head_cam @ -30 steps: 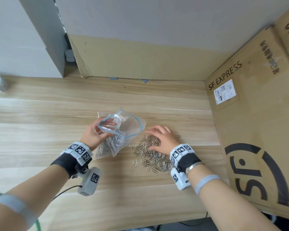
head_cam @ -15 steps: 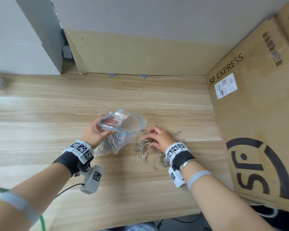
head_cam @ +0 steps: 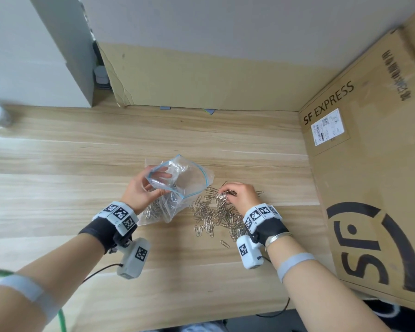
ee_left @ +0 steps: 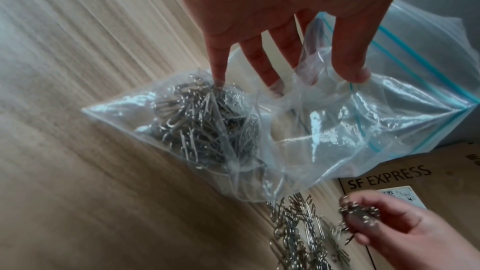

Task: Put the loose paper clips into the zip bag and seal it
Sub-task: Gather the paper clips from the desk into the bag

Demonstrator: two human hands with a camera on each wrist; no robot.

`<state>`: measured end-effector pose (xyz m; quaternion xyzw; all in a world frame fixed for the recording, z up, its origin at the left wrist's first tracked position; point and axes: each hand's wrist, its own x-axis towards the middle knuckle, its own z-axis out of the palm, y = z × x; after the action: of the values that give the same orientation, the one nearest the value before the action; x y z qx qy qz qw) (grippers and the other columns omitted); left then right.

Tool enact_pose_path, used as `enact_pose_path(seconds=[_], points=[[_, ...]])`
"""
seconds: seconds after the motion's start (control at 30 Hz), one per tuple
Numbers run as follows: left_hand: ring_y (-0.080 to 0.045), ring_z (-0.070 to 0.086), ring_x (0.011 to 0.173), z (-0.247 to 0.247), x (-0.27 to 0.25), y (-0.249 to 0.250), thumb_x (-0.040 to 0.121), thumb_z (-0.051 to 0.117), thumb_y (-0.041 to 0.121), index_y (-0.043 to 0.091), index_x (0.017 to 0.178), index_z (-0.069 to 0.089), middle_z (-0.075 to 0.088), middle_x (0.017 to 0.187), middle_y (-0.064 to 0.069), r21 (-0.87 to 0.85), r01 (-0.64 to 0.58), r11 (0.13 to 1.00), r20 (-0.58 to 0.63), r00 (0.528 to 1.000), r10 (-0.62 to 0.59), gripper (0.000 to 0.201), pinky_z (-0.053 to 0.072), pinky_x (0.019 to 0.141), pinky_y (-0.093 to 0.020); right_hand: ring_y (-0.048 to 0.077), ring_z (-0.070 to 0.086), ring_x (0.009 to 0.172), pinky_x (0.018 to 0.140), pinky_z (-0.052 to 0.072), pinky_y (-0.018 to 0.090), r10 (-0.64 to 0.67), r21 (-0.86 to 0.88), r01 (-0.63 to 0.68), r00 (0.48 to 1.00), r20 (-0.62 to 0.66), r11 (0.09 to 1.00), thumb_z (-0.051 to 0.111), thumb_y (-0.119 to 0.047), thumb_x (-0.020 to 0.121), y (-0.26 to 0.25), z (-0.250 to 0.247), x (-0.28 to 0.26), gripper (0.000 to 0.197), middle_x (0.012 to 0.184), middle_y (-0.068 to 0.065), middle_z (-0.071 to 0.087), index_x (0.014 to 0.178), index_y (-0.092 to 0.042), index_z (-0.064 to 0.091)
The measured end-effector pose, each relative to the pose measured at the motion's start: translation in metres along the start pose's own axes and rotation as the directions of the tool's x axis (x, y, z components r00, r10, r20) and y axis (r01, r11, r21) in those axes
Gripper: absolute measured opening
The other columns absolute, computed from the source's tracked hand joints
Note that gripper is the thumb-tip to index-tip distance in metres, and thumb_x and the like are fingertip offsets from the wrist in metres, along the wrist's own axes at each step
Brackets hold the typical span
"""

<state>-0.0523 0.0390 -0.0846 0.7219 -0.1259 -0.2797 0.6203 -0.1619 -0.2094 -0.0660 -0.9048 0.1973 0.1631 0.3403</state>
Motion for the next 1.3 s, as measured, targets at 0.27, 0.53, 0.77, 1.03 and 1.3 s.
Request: enact_pose_path(seconds=[0.27, 0.53, 0.77, 1.03, 1.3], points=[[0.005, 0.06, 0.093, 0.002, 0.0, 0.0, 0.068, 0.072, -0.002, 0.031, 0.106, 0.052, 0.067, 0.091, 0.027, 0.019, 0.016, 1.0, 0.005, 1.0, -0.016, 0.054, 0.041, 0.092, -0.022, -0.006, 0.06, 0.064, 0.049, 0.045, 0.006, -0.072, 0.135, 0.088, 0.99, -0.12, 0.987, 0.057, -0.001, 0.084, -0.056, -0.06, -0.02, 0.024, 0.087, -0.007, 0.064, 0.092, -0.021, 0.068], [0.01, 0.058, 0.092, 0.002, -0.004, 0.004, 0.068, 0.071, -0.002, 0.034, 0.105, 0.051, 0.067, 0.092, 0.014, 0.005, 0.017, 1.0, -0.008, 1.0, -0.017, 0.055, 0.04, 0.088, -0.019, 0.007, 0.057, 0.072, 0.077, 0.047, 0.017, -0.385, 0.005, 0.386, 0.921, -0.061, 0.923, 0.058, 0.004, 0.079, -0.131, -0.034, 0.002, 0.026, 0.09, -0.002, 0.066, 0.089, -0.015, 0.072], [0.01, 0.059, 0.089, -0.002, -0.006, 0.006, 0.068, 0.07, -0.001, 0.032, 0.104, 0.051, 0.067, 0.087, 0.027, -0.016, 0.038, 0.999, -0.016, 0.999, -0.038, 0.053, 0.042, 0.085, -0.019, 0.008, 0.061, 0.095, 0.096, 0.043, 0.022, -0.369, -0.019, 0.373, 0.924, 0.1, 0.928, 0.065, -0.004, 0.079, -0.125, -0.02, 0.001, 0.028, 0.11, -0.003, 0.068, 0.1, -0.022, 0.07], [0.007, 0.06, 0.089, -0.003, -0.008, 0.004, 0.069, 0.071, 0.0, 0.032, 0.102, 0.053, 0.069, 0.087, 0.023, 0.001, 0.026, 1.0, -0.041, 0.999, -0.026, 0.049, 0.045, 0.085, -0.022, 0.008, 0.059, 0.076, 0.069, 0.052, 0.022, -0.002, 0.132, 0.014, 0.996, -0.088, 0.991, 0.051, -0.01, 0.089, -0.068, -0.035, 0.014, 0.018, 0.096, -0.011, 0.064, 0.091, -0.024, 0.063], [0.005, 0.061, 0.087, -0.002, -0.008, 0.003, 0.068, 0.071, 0.003, 0.032, 0.1, 0.054, 0.069, 0.086, 0.023, -0.009, 0.021, 1.0, -0.048, 0.999, -0.022, 0.047, 0.047, 0.075, -0.009, 0.023, 0.025, 0.134, 0.112, 0.016, 0.035, -0.129, -0.338, 0.214, 0.958, 0.256, 0.917, 0.047, -0.015, 0.092, -0.037, 0.023, 0.021, 0.045, 0.145, -0.001, 0.034, 0.135, -0.023, 0.04]])
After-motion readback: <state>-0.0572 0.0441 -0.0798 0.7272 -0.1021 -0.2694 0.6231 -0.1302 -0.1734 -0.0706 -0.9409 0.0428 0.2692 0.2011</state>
